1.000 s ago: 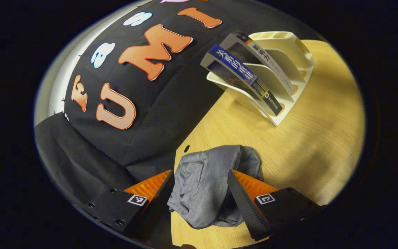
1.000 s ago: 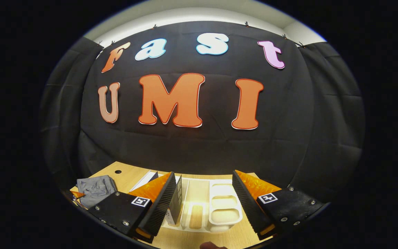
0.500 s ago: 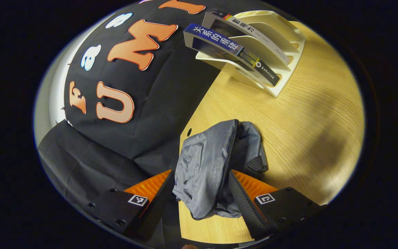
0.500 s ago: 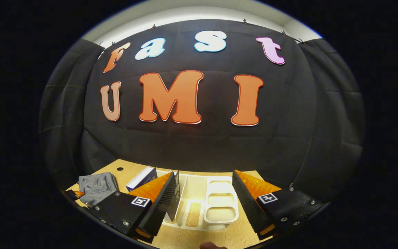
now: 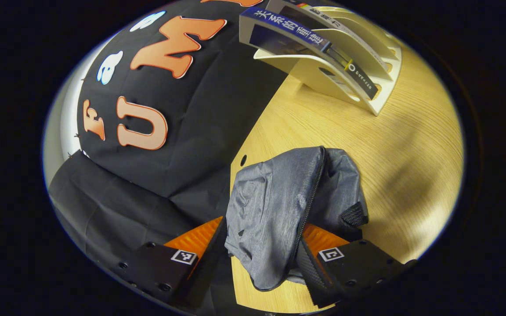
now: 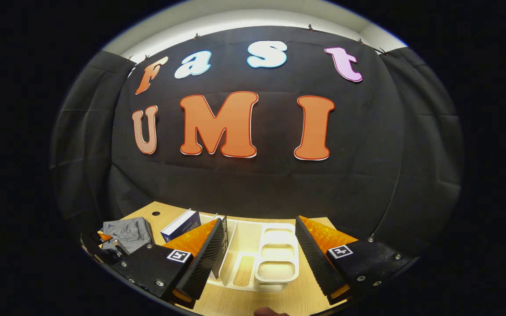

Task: Open the schoolbag, grab two books from the bookshelf and put them into the schoolbag.

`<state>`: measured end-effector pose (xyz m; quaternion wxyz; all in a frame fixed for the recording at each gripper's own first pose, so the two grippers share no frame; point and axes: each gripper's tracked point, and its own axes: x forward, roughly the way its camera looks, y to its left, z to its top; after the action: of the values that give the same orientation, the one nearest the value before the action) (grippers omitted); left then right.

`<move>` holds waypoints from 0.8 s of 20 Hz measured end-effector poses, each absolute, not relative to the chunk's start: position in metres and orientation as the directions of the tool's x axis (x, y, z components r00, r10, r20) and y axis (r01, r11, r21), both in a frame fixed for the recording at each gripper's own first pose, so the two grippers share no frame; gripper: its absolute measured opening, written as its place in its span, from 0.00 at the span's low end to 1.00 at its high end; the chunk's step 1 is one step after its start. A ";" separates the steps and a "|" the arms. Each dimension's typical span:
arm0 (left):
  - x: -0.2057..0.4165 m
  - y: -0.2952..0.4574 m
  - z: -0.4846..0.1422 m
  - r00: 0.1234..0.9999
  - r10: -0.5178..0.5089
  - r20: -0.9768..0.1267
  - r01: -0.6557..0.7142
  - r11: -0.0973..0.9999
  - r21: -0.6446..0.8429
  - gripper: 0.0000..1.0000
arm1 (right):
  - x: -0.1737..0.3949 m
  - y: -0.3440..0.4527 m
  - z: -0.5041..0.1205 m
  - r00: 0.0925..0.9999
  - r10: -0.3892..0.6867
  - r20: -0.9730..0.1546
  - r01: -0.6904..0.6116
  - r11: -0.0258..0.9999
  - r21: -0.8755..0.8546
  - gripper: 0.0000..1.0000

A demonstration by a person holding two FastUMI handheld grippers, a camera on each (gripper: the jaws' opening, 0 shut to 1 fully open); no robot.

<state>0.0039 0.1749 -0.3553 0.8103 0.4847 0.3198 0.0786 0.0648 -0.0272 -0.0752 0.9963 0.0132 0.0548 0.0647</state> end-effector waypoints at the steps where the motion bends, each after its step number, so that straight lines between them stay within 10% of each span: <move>1: 0.008 0.177 -0.355 0.779 0.426 -0.460 0.191 0.537 0.822 0.82 | 0.066 -0.025 -0.076 0.985 0.131 -0.112 -0.128 0.991 0.032 0.97; 9: 0.009 0.174 -0.344 0.763 0.214 -0.610 0.336 0.675 0.657 0.12 | 0.075 0.003 -0.079 0.987 0.071 -0.146 -0.073 0.997 -0.009 0.98; 16: 0.013 0.189 -0.316 0.697 -0.021 -0.717 0.470 0.768 0.435 0.06 | 0.092 0.068 -0.073 0.977 0.036 -0.211 -0.049 0.997 -0.055 0.98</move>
<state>0.0126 0.1885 -0.3155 0.8675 0.3100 0.3625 -0.1414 0.0919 0.0680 -0.0730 0.9937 -0.0298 0.1054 0.0214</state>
